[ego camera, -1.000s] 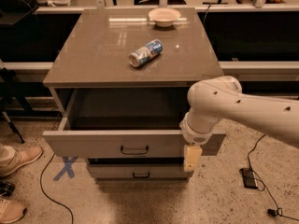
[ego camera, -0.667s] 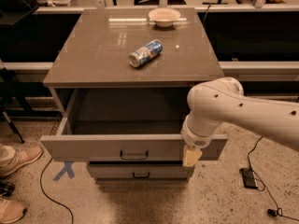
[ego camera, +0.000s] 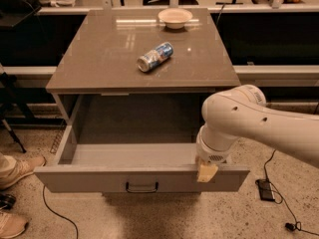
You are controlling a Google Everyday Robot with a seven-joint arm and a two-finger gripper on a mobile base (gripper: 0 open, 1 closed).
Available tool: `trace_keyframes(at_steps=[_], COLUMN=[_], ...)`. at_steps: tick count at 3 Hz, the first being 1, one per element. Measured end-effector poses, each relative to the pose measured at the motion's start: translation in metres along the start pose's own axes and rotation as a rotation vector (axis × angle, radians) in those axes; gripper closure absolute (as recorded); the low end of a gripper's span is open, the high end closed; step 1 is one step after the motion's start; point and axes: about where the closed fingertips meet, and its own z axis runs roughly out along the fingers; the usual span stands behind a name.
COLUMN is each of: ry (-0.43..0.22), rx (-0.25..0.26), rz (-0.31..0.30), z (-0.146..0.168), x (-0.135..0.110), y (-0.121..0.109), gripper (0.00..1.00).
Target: Open top drawer
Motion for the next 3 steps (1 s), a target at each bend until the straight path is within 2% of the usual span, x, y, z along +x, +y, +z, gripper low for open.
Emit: trace_keyframes(at_steps=[1,2,3], ry=[-0.026,-0.026,-0.024], rx=[0.038,0.038,0.039], rz=[0.034,0.034,0.033], z=[-0.0123,-0.0112,-0.0119], x=[0.0116,0.0118,0.0119], y=[0.0232,0.0233,0.0237], gripper=[1.00,0.84,0.59])
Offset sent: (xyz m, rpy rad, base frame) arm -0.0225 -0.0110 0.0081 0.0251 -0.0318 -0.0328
